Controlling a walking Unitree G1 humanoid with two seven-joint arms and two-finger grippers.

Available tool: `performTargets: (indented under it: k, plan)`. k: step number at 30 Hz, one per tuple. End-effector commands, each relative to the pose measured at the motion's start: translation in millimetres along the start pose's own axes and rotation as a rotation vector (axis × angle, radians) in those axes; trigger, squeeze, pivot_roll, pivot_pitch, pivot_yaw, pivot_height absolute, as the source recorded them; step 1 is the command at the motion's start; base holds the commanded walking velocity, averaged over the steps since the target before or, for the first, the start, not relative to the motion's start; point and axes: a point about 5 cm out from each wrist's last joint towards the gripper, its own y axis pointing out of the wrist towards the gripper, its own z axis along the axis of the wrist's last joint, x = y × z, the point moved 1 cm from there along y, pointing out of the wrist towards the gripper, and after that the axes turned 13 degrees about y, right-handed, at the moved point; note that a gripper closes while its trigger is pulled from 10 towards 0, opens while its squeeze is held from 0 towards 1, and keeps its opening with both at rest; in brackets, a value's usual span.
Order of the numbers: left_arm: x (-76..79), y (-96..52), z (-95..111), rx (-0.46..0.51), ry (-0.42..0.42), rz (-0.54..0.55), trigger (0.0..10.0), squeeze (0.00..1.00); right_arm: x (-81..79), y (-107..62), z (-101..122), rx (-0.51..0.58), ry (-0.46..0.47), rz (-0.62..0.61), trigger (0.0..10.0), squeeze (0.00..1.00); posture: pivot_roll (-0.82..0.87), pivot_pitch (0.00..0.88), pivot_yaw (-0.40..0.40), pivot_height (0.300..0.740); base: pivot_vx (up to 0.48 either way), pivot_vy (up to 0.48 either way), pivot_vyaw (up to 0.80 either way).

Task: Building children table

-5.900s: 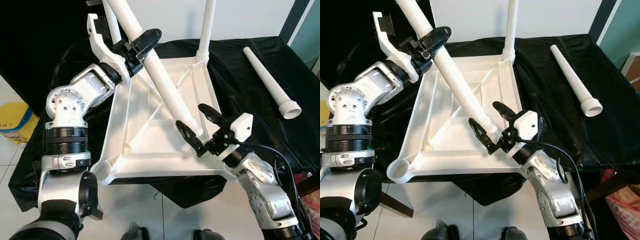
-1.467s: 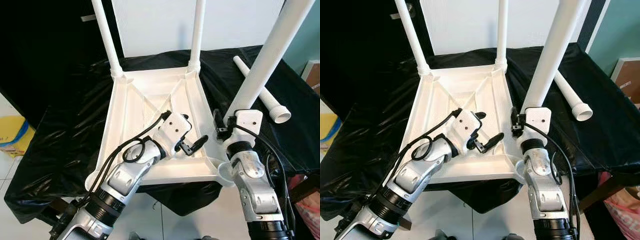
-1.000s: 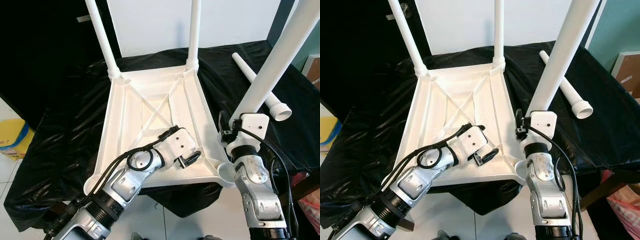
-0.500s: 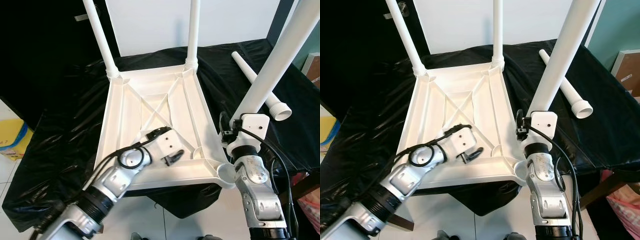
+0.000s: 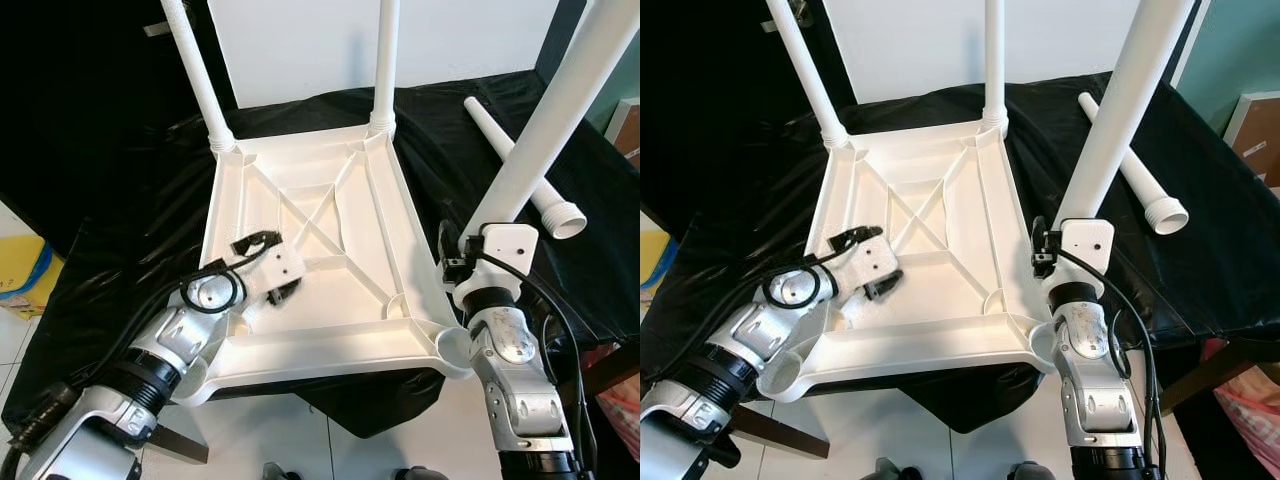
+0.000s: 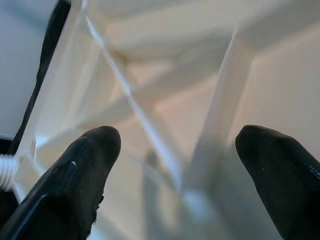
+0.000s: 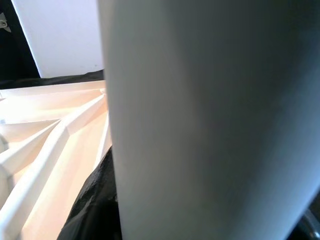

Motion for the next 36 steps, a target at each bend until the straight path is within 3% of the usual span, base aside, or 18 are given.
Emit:
performTargets:
  k: [1,4,6,9,11,14,17,21,28,31,32,36]
  plan:
    - [-3.2,-1.5,-0.9,-0.007,-0.014,0.018,10.0,0.0,-2.0,-1.2,-0.6,-0.004,0.0,0.001,10.0,0.0,-0.16,0.13,0.09,0.74,0.0,0.0,0.0]
    - [-4.4,1.0,11.6,0.042,-0.059,0.037,10.0,0.0,-1.8,-2.0,-0.5,-0.004,0.0,-0.002,10.0,0.0,-0.16,0.13,0.09,0.74,0.0,0.0,0.0]
    - [-2.5,4.9,33.7,0.125,-0.141,0.049,10.0,0.0,-1.5,-2.8,-0.3,-0.004,0.001,-0.005,10.0,0.0,-0.16,0.13,0.089,0.74,0.0,0.0,0.0]
    - [0.7,5.9,40.9,0.155,-0.171,0.043,10.0,0.0,-1.5,-2.8,-0.3,-0.004,0.001,-0.004,10.0,0.0,-0.16,0.13,0.088,0.74,0.0,0.0,0.0]
    - [12.2,7.8,59.8,0.233,-0.285,0.016,10.0,0.0,-1.5,-2.5,-0.5,-0.005,0.001,-0.003,10.0,0.0,-0.15,0.128,0.084,0.74,0.0,0.0,0.0]
    - [24.8,8.8,70.1,0.27,-0.325,-0.029,10.0,0.0,-1.6,-2.0,-1.0,-0.008,0.002,0.0,10.0,0.0,-0.15,0.126,0.078,0.74,0.0,0.0,0.0]
    - [53.0,9.9,70.3,0.238,-0.229,-0.13,10.0,0.0,-3.8,-0.3,-1.7,-0.012,0.005,0.014,10.0,0.0,-0.14,0.124,0.073,0.74,0.0,0.0,0.0]
    - [63.9,8.4,64.2,0.198,-0.201,-0.178,10.0,0.0,-4.4,0.9,-1.7,-0.012,0.006,0.017,10.0,0.0,-0.14,0.125,0.071,0.74,0.0,0.0,0.0]
    - [64.1,3.6,49.6,0.139,-0.202,-0.196,10.0,0.0,-6.0,0.8,-2.6,-0.017,0.008,0.024,10.0,0.0,-0.13,0.128,0.07,0.74,0.0,0.0,0.0]
    - [65.0,1.0,42.3,0.099,-0.141,-0.206,10.0,0.0,-6.4,0.2,-2.9,-0.018,0.009,0.025,10.0,0.0,-0.13,0.131,0.071,0.74,0.0,0.0,0.0]
    - [69.6,-6.1,29.7,0.061,-0.112,-0.236,10.0,0.0,-6.3,-0.7,-3.6,-0.023,0.01,0.025,10.0,0.0,-0.13,0.137,0.071,0.74,0.0,0.0,0.0]
    - [70.3,-11.7,19.4,0.03,-0.097,-0.244,10.0,0.0,-6.1,-1.6,-4.3,-0.029,0.01,0.027,10.0,0.0,-0.13,0.14,0.07,0.74,0.0,0.0,0.0]
